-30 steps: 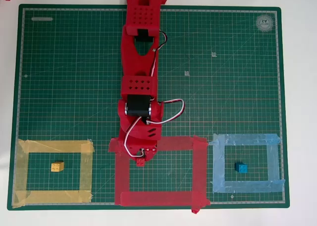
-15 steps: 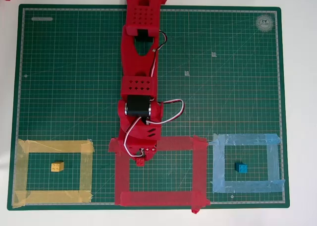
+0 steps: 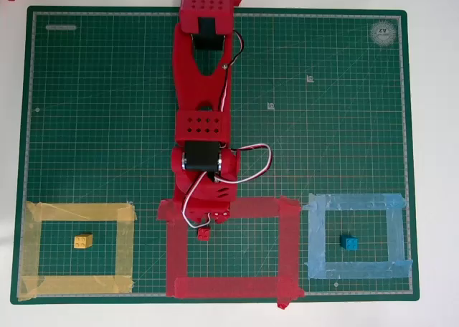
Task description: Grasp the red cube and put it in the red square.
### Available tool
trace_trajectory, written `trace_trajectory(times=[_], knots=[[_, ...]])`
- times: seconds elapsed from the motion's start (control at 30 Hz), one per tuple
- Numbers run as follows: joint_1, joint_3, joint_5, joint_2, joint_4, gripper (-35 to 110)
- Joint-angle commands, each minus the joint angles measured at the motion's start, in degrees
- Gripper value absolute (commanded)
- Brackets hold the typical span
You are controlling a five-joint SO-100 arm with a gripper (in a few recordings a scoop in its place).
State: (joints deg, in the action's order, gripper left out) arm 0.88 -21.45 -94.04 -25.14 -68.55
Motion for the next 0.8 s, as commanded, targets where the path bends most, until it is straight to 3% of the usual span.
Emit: trace_trajectory(times=[0.0,0.43,0.57,0.77], knots=[[0.4,-23.2,-2.7,-25.0,1.0,15],[-2.1,-101.1,-10.7,-105.6,2.4,15],[-2.6,-118.9,-10.3,-121.1,8.0,13],[-6.2,-139.0,-5.9,-138.1,18.0,0]])
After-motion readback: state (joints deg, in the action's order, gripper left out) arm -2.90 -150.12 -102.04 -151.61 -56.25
